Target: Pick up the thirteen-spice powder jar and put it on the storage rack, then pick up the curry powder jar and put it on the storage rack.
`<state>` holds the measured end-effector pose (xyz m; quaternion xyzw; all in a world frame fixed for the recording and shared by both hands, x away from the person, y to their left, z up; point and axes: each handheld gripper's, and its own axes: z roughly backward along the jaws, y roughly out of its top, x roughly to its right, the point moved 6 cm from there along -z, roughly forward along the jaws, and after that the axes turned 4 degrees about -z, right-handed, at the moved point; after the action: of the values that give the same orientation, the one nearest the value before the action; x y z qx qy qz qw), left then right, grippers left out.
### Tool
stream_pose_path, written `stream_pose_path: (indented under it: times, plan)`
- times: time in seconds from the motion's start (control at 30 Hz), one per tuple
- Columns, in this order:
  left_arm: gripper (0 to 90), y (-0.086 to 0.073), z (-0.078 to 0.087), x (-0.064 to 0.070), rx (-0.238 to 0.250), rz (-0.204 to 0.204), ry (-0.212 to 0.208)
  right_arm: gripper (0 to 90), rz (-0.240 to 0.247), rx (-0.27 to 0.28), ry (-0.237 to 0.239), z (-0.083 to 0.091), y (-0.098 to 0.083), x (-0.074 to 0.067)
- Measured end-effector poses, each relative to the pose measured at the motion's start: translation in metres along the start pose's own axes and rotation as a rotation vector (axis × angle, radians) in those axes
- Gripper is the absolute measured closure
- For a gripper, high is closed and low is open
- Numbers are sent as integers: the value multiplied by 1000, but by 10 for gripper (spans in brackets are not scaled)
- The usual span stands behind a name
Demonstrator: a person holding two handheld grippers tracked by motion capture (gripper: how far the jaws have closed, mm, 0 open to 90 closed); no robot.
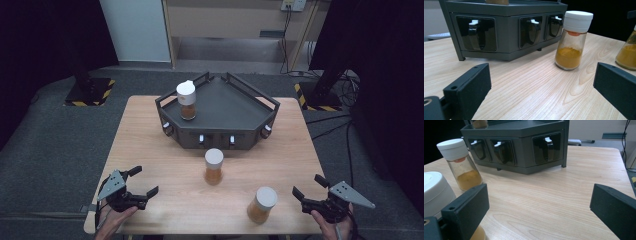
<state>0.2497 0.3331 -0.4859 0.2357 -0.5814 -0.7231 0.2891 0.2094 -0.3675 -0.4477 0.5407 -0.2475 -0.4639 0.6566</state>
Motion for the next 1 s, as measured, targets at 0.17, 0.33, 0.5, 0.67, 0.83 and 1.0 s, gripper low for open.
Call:
stream_pose_path:
  times: [0.17,0.33,0.5,0.67,0.83,1.0]
  plan:
    - [2,1,-2,1,-11,-14,-13,23,8,1,8,0,0,-1]
    - [2,2,-4,1,-12,-19,-23,21,10,4,9,1,0,-1]
    - [2,1,-2,0,0,-1,-20,22,7,3,10,1,0,0]
    - [2,1,-1,1,4,-7,-21,20,7,7,9,2,-1,0]
    - [2,1,-3,0,-1,-13,-33,18,13,13,8,2,0,0]
    - [1,1,-2,0,4,-11,-33,21,11,13,3,2,2,-1]
